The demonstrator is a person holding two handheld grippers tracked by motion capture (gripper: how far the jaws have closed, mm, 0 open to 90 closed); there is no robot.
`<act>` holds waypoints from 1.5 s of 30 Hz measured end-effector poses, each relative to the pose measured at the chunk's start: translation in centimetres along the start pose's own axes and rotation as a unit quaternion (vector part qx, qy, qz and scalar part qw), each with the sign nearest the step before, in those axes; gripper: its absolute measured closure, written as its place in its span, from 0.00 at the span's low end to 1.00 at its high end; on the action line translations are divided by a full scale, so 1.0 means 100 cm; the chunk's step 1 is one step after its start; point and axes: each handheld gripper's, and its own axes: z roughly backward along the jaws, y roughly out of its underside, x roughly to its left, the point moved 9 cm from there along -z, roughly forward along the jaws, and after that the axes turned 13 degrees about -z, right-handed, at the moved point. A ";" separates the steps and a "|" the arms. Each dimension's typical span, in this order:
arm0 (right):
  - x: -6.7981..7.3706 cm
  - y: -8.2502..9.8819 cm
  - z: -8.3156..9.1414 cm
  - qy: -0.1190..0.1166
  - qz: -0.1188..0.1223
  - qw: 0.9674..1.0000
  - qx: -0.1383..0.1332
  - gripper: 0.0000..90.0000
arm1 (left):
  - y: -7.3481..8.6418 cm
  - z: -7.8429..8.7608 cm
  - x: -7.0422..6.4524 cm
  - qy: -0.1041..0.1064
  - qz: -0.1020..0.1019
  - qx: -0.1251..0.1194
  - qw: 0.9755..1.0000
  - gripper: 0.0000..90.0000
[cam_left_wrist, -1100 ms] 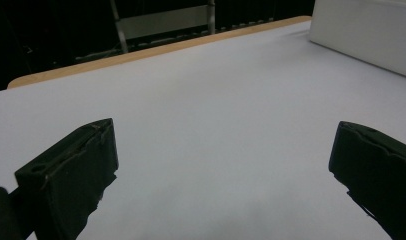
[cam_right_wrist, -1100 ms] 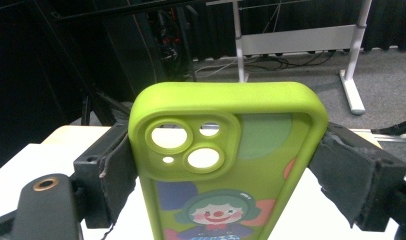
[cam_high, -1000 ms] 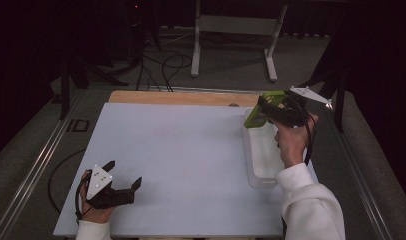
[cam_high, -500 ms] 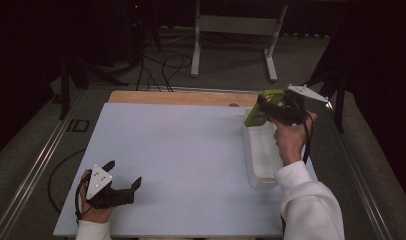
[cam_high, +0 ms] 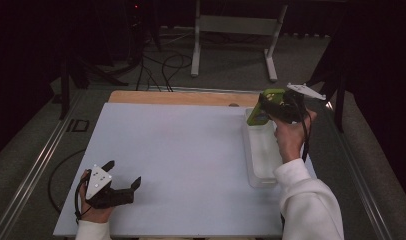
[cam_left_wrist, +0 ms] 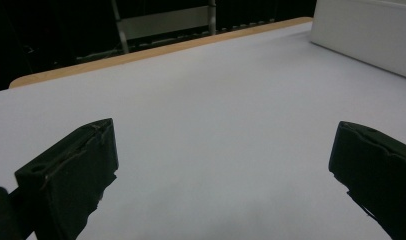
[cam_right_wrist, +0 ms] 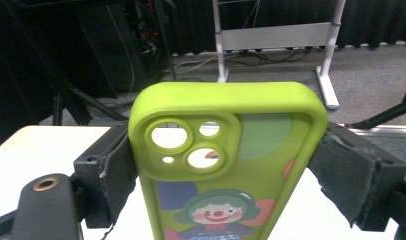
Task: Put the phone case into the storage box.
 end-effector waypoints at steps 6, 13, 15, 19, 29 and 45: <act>-0.004 0.001 -0.005 0.014 0.008 1.000 0.001 0.18 | 0.000 0.000 0.000 0.000 0.000 0.000 1.000 0.00; -0.008 0.002 -0.011 0.026 0.010 1.000 0.003 0.18 | 0.000 0.000 0.001 -0.001 0.001 0.000 1.000 0.00; -0.009 0.003 -0.013 0.029 0.010 1.000 0.005 0.18 | 0.000 0.000 0.001 -0.001 0.001 0.000 1.000 0.00; -0.011 0.004 -0.018 0.035 0.014 0.999 0.007 0.18 | 0.000 0.000 0.001 0.000 0.001 -0.001 1.000 0.00; -0.016 0.003 -0.025 0.050 0.019 0.999 0.010 0.18 | 0.000 0.000 0.001 0.000 0.000 0.000 1.000 0.00; -0.019 0.005 -0.037 0.065 0.024 0.998 0.014 0.18 | 0.001 0.000 0.002 0.000 0.000 0.000 1.000 0.00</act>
